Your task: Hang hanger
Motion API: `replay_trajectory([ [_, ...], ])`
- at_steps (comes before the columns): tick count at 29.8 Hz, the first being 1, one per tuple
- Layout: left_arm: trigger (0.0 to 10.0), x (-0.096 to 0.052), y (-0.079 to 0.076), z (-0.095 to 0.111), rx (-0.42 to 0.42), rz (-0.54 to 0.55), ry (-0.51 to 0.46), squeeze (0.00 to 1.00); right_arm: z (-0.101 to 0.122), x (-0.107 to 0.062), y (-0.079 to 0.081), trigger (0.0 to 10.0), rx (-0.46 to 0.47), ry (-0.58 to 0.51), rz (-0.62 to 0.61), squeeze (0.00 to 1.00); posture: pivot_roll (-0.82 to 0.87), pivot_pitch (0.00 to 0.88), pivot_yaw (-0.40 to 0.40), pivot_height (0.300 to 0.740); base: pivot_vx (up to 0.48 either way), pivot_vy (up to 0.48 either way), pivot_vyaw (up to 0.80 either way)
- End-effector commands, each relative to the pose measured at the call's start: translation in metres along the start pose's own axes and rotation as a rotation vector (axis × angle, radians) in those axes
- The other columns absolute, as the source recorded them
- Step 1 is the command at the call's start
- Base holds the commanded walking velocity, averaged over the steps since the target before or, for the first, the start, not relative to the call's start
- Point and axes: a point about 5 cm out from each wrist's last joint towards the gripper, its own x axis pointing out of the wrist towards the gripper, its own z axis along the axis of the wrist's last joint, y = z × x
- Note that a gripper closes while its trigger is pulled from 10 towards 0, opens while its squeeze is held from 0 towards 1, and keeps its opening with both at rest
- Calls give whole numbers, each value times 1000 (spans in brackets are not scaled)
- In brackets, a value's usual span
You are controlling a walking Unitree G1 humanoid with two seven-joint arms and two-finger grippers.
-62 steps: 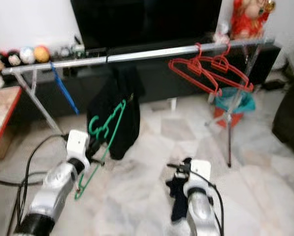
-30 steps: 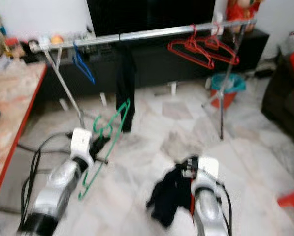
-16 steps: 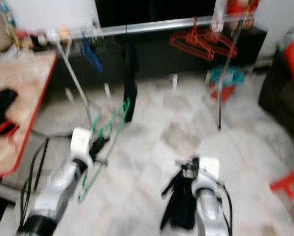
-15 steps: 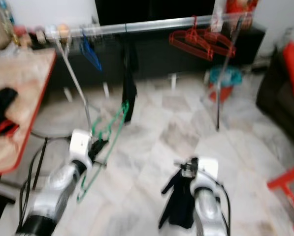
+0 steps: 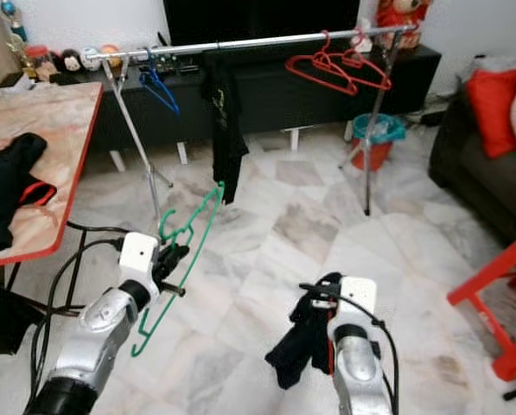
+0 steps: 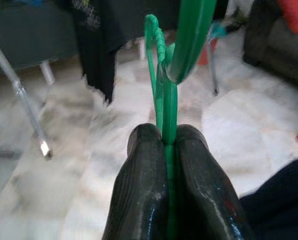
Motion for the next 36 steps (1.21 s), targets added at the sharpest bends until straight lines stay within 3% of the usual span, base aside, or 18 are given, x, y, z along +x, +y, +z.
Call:
replay_trajectory([
  [1, 10000, 1, 0, 5, 1, 0, -15, 0, 7, 1, -1, 10000, 0, -32, -2, 0, -1, 0, 41, 740, -255, 0, 0],
  [23, 10000, 1, 6, 2, 27, 9, 20, 0, 23, 12, -5, 10000, -18, -59, 9, 0, 4, 17, 33, 740, -57, 0, 0],
  [30, 10000, -2, 11, 3, 80, -113, 83, 0, 40, 26, -9, 10000, -37, -86, -4, 0, 11, 16, 33, 740, 0, 0, 0],
  [34, 10000, -3, 16, 3, 138, -172, 126, 0, 53, 35, -21, 10000, -65, -104, -94, 0, 12, 15, 33, 740, 0, 0, 0],
  [36, 10000, -5, 21, 4, 191, -236, 176, 0, 57, 43, -38, 10000, -103, -44, -242, 0, 15, 6, 31, 740, 0, 0, 0],
])
